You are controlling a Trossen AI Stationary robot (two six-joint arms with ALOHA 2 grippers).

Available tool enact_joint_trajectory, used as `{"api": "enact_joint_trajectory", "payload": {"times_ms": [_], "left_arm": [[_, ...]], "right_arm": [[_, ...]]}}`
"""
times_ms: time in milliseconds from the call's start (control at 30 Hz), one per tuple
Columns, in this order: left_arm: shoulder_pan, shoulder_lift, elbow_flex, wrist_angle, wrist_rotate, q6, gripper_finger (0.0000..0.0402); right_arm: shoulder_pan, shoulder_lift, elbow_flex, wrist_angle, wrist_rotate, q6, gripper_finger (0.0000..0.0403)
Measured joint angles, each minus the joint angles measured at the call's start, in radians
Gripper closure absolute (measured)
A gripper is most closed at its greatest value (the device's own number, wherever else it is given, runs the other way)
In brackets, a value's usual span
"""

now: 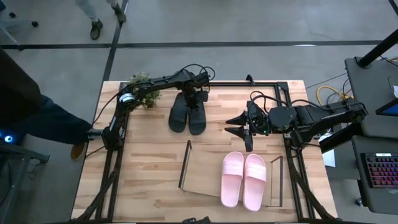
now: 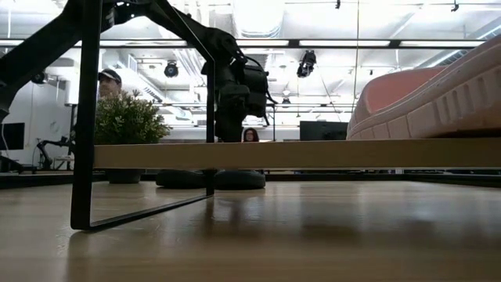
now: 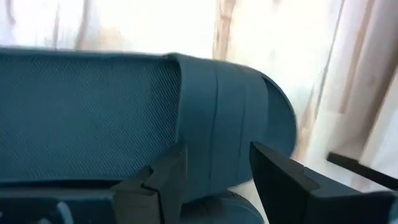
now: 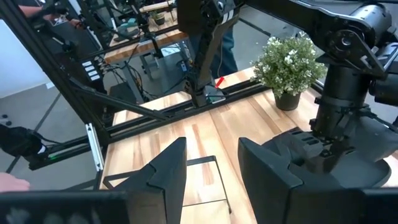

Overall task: Pick and place slides into the shelf
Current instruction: Put the right black slide on the shelf beside the pink slide

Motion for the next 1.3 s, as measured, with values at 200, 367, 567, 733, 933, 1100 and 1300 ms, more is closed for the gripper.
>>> {"api": "enact_joint_trajectory", "payload": {"times_ms": [200,367,567,733,933,1100,1300], "left_arm": [[0.005,-0.002,0.020,0.023,-0.023,-0.009,0.0242],[0.005,-0.003,0.022,0.044,-0.056,-0.012,0.0242],[0.005,-0.001,-0.001,0.051,-0.049,-0.009,0.0242],[0.011,0.026,-0.017,0.047,-0.044,-0.011,0.0242],[0.013,0.035,-0.016,0.031,0.033,-0.012,0.0242],[0.011,0.035,-0.016,0.000,0.085,0.016,0.0242],[0.011,0.035,-0.019,-0.020,0.085,0.059,0.0242]], "right_arm": [[0.000,-0.001,0.000,0.000,0.000,0.000,0.0266],[0.000,-0.001,0.000,0.000,0.000,0.000,0.0266],[0.000,-0.001,0.000,0.000,0.000,-0.001,0.0266],[0.000,-0.001,0.000,0.000,0.000,0.000,0.0266],[0.000,-0.001,0.000,-0.001,0.000,0.000,0.0266],[0.000,-0.001,0.000,-0.001,0.000,-0.001,0.0266],[0.000,-0.001,0.000,-0.001,0.000,-0.004,0.0266]]}}
